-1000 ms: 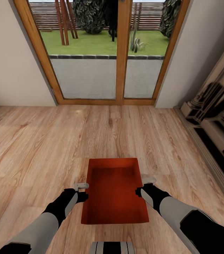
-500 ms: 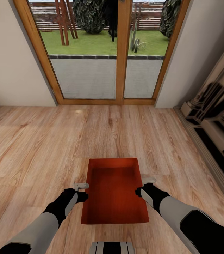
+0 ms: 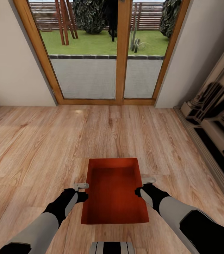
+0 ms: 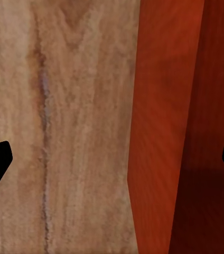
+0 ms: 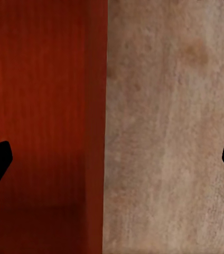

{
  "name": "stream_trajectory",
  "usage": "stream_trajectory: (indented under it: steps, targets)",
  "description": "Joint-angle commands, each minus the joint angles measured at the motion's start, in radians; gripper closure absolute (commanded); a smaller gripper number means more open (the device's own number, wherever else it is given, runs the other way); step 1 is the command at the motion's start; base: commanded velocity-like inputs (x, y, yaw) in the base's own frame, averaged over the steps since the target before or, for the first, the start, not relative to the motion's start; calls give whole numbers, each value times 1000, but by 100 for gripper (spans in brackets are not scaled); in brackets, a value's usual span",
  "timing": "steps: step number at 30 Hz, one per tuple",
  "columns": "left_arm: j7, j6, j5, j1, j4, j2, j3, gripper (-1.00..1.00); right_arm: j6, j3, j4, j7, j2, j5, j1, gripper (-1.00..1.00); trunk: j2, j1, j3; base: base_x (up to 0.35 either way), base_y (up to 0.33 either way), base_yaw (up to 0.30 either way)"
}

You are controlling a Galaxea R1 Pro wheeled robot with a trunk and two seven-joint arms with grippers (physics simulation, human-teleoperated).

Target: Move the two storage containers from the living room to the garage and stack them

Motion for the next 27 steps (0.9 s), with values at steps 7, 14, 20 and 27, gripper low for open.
stream_trajectory:
  steps: [7, 14, 20, 27]
  targets:
    - [8, 4, 10, 0, -2, 1, -7, -100, 5, 8, -3, -2, 5, -8, 0, -100, 0, 0, -1, 0, 0, 0]
    - [8, 4, 12, 0, -2, 1, -7, -100, 5, 8, -3, -1, 5, -8, 0, -100, -28, 15, -13, 0, 0, 0]
    - [8, 4, 12, 0, -2, 1, -7, -100, 4, 8, -3, 0, 4, -8, 0, -100, -49, 27, -23, 0, 0, 0]
    - [8, 4, 12, 0, -2, 1, -7, -100, 6, 9, -2, 4, 2, -8, 0, -100, -49, 27, -23, 0, 0, 0]
